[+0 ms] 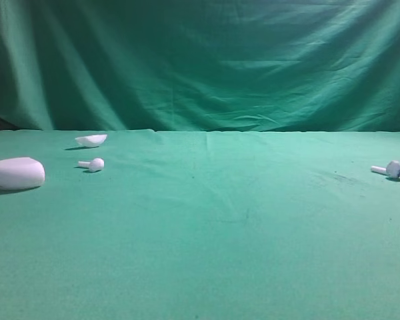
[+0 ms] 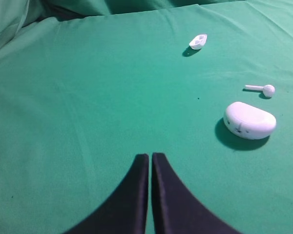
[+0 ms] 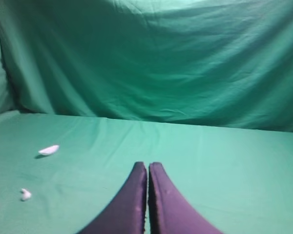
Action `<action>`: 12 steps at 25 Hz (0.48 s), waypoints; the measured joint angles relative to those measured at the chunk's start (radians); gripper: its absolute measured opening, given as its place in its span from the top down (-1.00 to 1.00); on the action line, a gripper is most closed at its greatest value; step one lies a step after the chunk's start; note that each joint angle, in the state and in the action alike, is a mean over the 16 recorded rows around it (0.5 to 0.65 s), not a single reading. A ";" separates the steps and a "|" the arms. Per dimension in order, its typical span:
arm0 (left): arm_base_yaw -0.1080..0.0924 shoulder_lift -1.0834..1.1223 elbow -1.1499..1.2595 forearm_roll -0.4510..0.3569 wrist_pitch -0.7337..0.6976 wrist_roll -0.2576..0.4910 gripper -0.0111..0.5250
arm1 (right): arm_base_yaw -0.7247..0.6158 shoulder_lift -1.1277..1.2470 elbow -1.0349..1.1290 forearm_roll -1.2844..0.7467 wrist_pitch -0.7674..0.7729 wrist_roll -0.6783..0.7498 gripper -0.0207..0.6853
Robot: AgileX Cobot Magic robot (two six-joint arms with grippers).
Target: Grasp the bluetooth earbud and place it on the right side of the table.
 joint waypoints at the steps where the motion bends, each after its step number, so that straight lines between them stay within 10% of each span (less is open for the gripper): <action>1: 0.000 0.000 0.000 0.000 0.000 0.000 0.96 | -0.010 -0.003 0.024 -0.005 -0.018 -0.002 0.94; 12: 0.000 0.000 0.000 0.000 0.000 0.000 0.96 | -0.121 -0.028 0.368 -0.033 -0.228 -0.006 0.94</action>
